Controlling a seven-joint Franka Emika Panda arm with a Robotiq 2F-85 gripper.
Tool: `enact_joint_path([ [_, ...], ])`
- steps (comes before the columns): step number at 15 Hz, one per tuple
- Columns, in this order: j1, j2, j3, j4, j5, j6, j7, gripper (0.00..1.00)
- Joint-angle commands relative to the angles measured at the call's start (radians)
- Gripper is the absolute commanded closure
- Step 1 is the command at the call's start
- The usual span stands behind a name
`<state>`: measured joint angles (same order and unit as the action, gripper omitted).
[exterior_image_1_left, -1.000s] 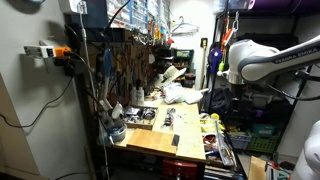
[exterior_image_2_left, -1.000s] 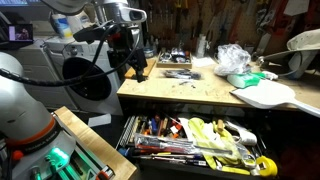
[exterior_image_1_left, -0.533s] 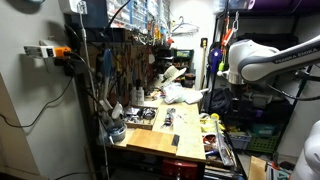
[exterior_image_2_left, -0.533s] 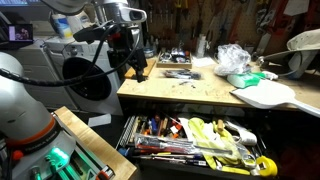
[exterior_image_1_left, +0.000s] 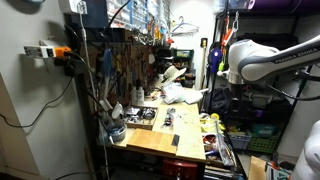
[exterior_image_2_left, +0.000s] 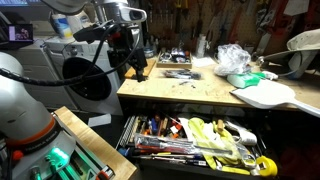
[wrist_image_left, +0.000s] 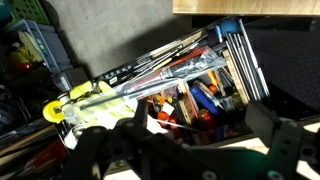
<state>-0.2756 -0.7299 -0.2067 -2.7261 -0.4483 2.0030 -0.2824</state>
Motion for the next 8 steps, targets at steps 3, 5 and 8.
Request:
enact_joint_path([
  [3,0.054,0.161,0.028,0.113,0.124,0.045,0.198,0.0],
  [5,0.059,0.24,0.046,0.17,0.166,0.082,0.279,0.0],
  [8,0.052,0.379,0.071,0.267,0.214,0.141,0.413,0.0],
])
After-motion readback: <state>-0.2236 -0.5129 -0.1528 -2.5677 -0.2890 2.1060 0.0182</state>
